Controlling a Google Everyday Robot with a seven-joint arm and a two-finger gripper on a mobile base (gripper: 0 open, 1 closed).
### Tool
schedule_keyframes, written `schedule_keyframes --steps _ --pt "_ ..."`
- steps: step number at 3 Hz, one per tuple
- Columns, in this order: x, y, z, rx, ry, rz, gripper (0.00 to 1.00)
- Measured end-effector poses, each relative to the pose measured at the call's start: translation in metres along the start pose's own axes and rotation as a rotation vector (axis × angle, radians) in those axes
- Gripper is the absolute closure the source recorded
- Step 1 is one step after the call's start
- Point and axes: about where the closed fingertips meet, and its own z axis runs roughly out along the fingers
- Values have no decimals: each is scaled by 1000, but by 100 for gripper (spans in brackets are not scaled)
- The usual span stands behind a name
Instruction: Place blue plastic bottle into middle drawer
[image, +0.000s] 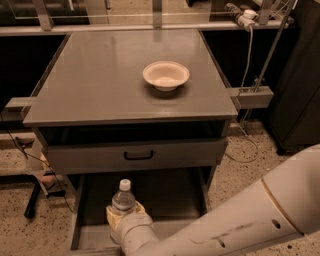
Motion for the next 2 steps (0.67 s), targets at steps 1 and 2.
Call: schedule_keyframes --steps 1,2 --pt "12 -11 11 32 -1 13 100" --pt "21 -25 25 77 -26 23 100"
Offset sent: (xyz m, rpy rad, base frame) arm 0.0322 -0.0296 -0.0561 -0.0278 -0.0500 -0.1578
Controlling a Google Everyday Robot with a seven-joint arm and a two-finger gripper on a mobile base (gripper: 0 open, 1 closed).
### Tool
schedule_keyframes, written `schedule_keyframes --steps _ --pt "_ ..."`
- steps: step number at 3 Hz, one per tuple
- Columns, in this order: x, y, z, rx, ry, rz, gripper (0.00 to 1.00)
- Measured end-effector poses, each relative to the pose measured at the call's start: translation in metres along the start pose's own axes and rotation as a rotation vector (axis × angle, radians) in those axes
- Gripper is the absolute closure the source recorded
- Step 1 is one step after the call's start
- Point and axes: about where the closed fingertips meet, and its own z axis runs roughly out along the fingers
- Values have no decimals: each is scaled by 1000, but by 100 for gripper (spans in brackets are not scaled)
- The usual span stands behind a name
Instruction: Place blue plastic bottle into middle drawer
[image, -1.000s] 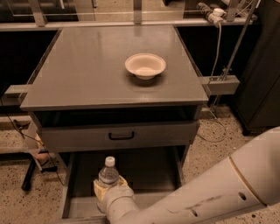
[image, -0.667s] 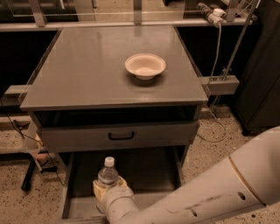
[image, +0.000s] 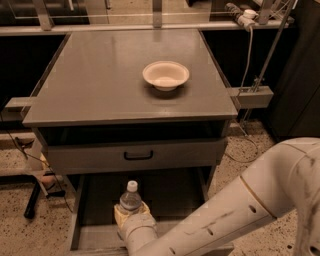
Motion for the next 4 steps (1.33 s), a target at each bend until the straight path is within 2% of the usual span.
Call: schedule_keyframes --steps 2,3,4 --pt "-16 -35 27 90 -107 -26 100" --pt "-16 -35 27 90 -107 -26 100" --pt "-6 -36 34 123 -120 4 100"
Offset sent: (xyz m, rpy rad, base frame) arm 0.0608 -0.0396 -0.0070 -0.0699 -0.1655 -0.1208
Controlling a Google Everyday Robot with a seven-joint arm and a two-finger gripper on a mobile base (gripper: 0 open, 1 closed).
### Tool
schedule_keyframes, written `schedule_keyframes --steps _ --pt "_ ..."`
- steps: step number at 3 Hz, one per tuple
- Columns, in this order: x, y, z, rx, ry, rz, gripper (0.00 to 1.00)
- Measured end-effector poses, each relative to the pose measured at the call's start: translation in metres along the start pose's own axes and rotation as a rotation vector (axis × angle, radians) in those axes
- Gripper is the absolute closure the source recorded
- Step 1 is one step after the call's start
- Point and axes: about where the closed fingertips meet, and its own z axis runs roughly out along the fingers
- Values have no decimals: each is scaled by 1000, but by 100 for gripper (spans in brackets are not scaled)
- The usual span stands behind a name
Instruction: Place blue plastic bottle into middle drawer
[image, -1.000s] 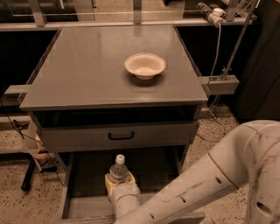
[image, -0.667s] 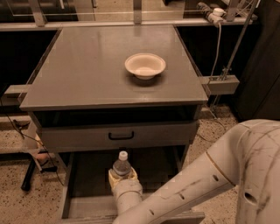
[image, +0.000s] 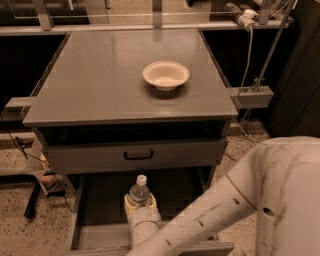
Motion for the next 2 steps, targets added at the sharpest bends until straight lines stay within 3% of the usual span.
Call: schedule_keyframes --steps 1,2 --pt "25 0 16 64 -25 48 100" --pt "45 3 29 95 -24 76 100"
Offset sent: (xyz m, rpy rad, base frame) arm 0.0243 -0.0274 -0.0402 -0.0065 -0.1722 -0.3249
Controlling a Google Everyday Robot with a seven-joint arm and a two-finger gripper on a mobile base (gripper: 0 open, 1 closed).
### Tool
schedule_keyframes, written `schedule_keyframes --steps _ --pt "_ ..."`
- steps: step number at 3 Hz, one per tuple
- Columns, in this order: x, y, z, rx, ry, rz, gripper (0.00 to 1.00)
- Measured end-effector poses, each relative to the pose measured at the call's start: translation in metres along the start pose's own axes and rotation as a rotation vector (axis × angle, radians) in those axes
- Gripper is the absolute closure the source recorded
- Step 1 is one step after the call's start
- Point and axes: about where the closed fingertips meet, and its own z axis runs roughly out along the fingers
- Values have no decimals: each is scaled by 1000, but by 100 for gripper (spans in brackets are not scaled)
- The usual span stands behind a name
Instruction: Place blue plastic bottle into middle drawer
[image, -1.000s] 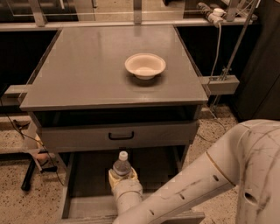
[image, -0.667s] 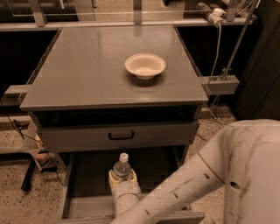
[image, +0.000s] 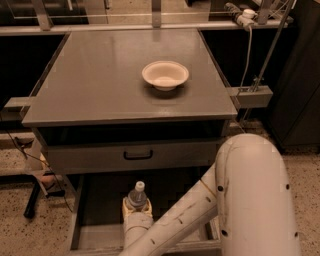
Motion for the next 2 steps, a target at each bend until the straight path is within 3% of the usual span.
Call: schedule_keyframes --steps 1,2 --pt "5 -1 8 15 -9 -5 100" --pt "-5 -4 12 17 -40 -47 100"
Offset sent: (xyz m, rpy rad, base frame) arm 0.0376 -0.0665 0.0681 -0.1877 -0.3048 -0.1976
